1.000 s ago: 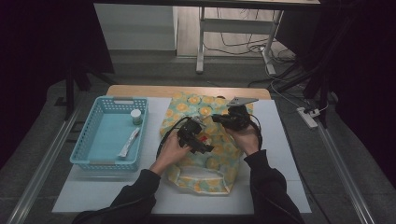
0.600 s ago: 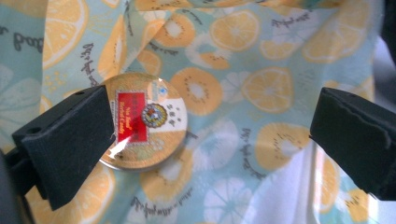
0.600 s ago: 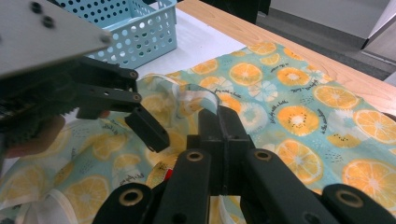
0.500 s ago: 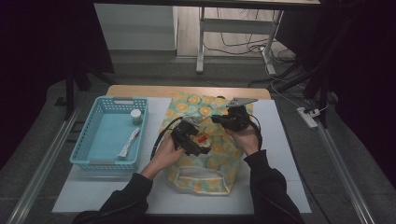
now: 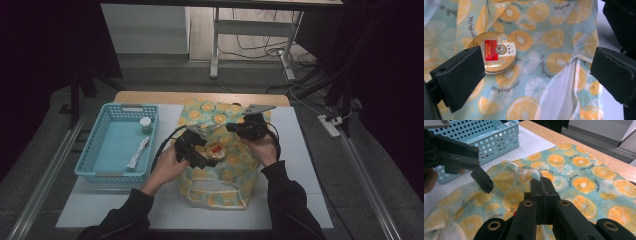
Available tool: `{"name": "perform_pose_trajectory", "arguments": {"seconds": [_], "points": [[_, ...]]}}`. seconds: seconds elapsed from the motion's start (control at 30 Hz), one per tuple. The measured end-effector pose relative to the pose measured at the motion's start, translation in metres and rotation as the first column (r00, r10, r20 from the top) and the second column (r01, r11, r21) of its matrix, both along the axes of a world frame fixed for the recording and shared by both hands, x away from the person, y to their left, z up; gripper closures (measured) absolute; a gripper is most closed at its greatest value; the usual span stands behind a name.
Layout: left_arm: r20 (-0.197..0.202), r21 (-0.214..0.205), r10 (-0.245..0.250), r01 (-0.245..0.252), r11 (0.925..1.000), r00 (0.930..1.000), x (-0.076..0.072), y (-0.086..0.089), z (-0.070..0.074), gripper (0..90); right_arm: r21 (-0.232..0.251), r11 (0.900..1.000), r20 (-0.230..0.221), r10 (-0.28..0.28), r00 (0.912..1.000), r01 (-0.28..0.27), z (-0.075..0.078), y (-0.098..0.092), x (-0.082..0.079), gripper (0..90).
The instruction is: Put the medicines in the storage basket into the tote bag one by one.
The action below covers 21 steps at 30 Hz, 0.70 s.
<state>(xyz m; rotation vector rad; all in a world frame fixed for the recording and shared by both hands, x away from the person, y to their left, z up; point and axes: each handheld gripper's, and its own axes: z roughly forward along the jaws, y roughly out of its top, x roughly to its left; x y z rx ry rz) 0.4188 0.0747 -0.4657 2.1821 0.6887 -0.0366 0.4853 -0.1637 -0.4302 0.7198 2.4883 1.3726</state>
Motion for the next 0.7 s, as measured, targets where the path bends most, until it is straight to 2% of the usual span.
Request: {"name": "perform_pose_trajectory", "arguments": {"seconds": [0.37, 0.7], "points": [[0.023, -0.009, 0.054, -0.054, 0.9985, 0.9983, -0.009, 0.025, 0.01, 0.0, 0.001, 1.0, 0.003, -0.005, 1.0, 0.005, 0.0, 0.0, 0.0, 90.0], [0.045, 0.022, 0.126, -0.127, 0.9916, 0.9909, -0.014, 0.054, 0.016, 0.1, 0.004, 1.0, 0.002, -0.004, 1.0, 0.004, 0.0, 0.0, -0.001, 90.0]]}}
